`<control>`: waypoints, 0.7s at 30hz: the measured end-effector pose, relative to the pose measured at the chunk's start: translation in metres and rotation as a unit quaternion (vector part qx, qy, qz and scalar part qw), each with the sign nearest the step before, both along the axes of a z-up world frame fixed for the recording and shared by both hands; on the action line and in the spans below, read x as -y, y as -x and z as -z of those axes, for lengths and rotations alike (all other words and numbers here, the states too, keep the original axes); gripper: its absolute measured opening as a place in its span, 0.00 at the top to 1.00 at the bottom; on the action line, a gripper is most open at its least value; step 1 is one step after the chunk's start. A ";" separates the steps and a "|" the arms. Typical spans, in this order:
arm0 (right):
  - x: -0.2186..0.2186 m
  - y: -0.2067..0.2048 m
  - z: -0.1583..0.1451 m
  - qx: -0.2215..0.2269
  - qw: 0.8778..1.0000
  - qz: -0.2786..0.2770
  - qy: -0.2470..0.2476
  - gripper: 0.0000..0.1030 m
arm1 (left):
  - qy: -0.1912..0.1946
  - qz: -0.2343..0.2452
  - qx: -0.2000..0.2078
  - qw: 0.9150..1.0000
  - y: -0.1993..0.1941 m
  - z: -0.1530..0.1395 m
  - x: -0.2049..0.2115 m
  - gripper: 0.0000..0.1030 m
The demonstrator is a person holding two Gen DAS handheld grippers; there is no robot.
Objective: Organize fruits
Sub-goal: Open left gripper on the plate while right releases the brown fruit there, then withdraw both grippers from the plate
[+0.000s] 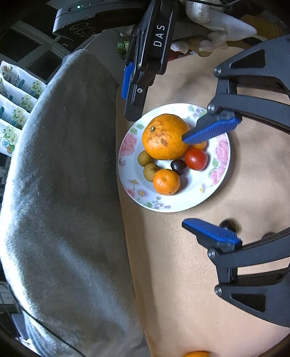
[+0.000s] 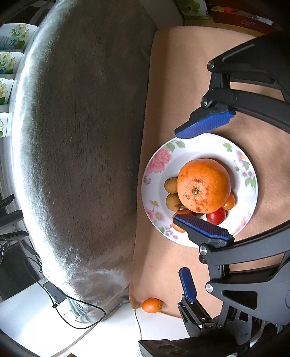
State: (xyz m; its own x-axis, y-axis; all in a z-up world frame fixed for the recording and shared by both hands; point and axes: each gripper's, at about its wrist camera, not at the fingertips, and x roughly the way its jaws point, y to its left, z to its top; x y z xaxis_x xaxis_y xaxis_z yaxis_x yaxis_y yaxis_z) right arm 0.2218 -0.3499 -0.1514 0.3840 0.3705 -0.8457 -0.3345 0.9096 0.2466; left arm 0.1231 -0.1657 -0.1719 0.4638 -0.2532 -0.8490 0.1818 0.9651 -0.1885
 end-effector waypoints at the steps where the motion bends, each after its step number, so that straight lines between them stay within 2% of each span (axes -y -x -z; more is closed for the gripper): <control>1: -0.001 0.001 0.000 0.001 1.000 0.000 0.000 0.28 | -0.003 -0.001 0.003 1.000 0.002 -0.002 -0.001 0.29; 10: -0.006 0.010 -0.005 0.006 1.000 0.005 -0.003 0.28 | -0.021 -0.011 0.016 1.000 0.013 -0.015 -0.012 0.29; 21: -0.017 0.018 -0.011 0.013 1.000 0.019 -0.013 0.28 | -0.023 -0.009 0.030 0.999 0.025 -0.027 -0.026 0.29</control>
